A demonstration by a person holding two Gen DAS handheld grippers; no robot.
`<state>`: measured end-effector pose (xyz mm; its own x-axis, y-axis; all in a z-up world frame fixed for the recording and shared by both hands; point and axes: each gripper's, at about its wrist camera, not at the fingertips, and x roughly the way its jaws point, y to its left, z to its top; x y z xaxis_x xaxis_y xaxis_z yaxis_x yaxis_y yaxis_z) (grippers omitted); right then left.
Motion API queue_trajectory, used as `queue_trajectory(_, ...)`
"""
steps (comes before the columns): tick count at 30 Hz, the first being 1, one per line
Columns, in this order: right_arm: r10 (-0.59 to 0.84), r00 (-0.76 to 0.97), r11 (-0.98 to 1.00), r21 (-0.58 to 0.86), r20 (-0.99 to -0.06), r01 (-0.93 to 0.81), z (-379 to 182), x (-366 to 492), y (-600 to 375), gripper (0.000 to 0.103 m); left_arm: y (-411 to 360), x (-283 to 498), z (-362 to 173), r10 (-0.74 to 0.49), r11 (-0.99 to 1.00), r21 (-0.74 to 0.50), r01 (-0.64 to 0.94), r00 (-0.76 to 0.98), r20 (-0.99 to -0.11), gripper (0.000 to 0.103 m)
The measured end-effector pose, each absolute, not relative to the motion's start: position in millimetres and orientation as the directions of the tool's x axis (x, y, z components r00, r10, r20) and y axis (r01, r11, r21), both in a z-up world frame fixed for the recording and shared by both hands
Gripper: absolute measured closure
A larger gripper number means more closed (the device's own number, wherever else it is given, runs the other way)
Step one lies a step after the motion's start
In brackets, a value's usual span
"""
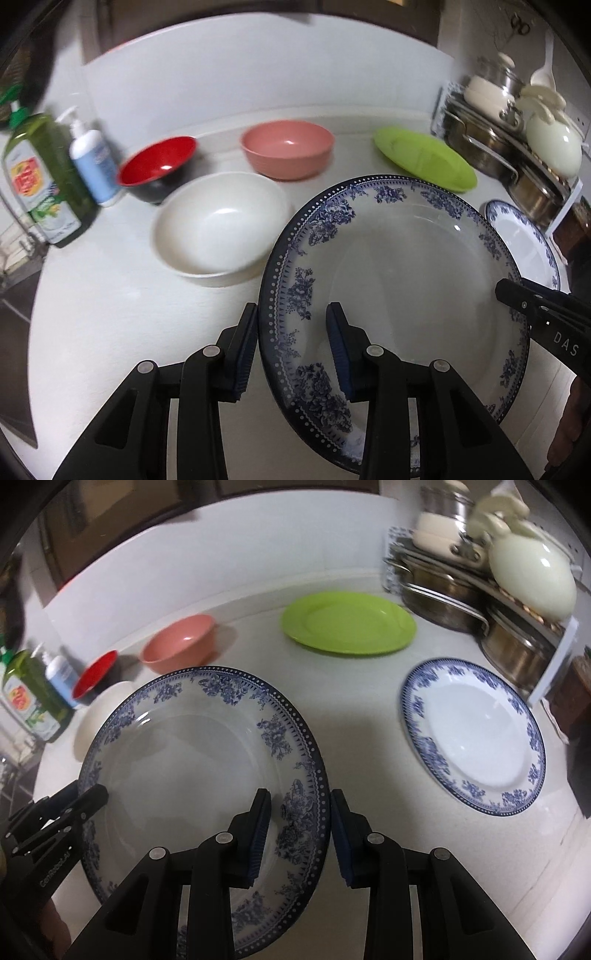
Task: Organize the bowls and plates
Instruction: 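Lift the plate with both tools and carry it toward the sink-side counter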
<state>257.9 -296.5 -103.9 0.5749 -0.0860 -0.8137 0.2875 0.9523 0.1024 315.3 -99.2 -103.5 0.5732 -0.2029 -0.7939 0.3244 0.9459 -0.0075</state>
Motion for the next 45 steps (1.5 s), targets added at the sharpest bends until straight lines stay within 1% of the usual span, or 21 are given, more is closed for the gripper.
queue_trajectory(11,-0.007,0.628,0.981,0.116,-0.778,0.156,-79,254,-225,0.069,-21,288,-75,-0.122,0.982,0.008,0.189,0.663,-0.738,0.066)
queue_trajectory(20,0.088,0.629,0.989,0.141,-0.772,0.034,-81,257,-172,0.069,37,269,-70,-0.026,0.998,0.02,0.059,0.689,-0.725,0.066)
queue_trajectory(31,0.191,0.578,0.981,0.147,-0.794,-0.123,-92,279,-106,0.069,100,256,-79,0.093,0.994,0.027,-0.109,0.664,-0.742,0.066)
queue_trajectory(38,0.213,0.535,0.974,0.136,-0.817,-0.18,-111,294,-75,0.069,124,258,-102,0.134,0.984,0.032,-0.173,0.62,-0.773,0.066)
queue_trajectory(45,0.214,0.496,0.971,0.13,-0.842,-0.199,-132,308,-59,0.069,136,268,-124,0.143,0.979,0.029,-0.203,0.577,-0.804,0.066)
